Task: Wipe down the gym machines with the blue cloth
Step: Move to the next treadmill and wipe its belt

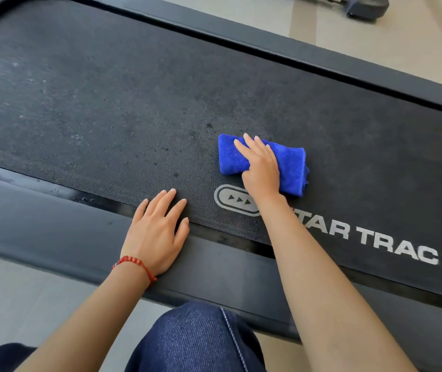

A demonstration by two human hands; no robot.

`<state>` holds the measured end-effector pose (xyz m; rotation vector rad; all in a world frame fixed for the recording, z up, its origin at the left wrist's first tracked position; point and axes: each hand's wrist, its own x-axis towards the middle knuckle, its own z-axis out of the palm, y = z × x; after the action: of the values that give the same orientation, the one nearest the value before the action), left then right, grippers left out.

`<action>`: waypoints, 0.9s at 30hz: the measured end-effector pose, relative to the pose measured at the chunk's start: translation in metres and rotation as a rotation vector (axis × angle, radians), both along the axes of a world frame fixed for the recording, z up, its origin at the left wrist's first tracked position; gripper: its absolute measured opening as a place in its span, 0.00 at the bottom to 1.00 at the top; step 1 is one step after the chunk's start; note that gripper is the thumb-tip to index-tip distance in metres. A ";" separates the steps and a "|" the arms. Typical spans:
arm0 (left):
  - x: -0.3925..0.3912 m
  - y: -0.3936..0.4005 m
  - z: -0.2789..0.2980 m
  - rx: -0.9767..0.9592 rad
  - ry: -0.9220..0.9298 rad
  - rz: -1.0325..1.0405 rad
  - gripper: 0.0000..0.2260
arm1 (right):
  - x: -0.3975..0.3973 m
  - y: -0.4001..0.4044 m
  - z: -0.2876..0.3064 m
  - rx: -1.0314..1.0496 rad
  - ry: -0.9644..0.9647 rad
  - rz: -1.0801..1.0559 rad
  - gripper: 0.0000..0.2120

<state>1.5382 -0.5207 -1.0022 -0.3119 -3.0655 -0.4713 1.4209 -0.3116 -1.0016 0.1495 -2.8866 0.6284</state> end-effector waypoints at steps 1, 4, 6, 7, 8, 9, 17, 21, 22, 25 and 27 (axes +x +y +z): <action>0.000 0.000 0.000 -0.002 0.001 0.002 0.23 | -0.007 0.001 0.000 0.004 0.000 -0.001 0.36; 0.001 0.000 -0.002 -0.013 0.000 0.001 0.23 | -0.029 0.005 -0.001 0.004 0.002 -0.004 0.35; 0.000 -0.001 -0.002 -0.013 0.003 0.001 0.23 | -0.044 0.007 -0.002 0.002 0.005 0.004 0.35; 0.000 -0.001 -0.003 -0.013 0.005 0.003 0.23 | -0.051 0.009 -0.002 0.003 0.006 0.011 0.35; 0.001 -0.001 -0.003 -0.013 0.008 0.006 0.23 | -0.059 0.011 -0.003 0.002 0.006 0.017 0.35; 0.001 -0.001 -0.004 -0.013 0.012 0.006 0.23 | -0.067 0.012 -0.002 -0.002 0.006 0.022 0.36; 0.000 -0.001 -0.003 -0.014 0.028 0.005 0.22 | -0.114 0.013 -0.001 0.006 -0.002 -0.004 0.34; 0.000 0.000 -0.003 -0.027 0.032 0.002 0.22 | -0.116 0.007 0.001 0.008 -0.013 -0.056 0.33; 0.001 0.000 -0.003 -0.029 0.035 0.005 0.22 | -0.113 0.005 0.001 0.014 -0.019 -0.065 0.32; 0.001 0.000 -0.002 -0.029 0.035 0.010 0.22 | -0.102 0.000 -0.001 0.044 -0.025 -0.048 0.32; 0.000 0.000 -0.001 -0.032 0.042 0.007 0.22 | -0.093 -0.002 0.000 0.053 -0.022 -0.026 0.31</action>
<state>1.5383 -0.5207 -1.0032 -0.3074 -3.0347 -0.4104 1.3280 -0.3133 -1.0020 0.1130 -2.9227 0.5533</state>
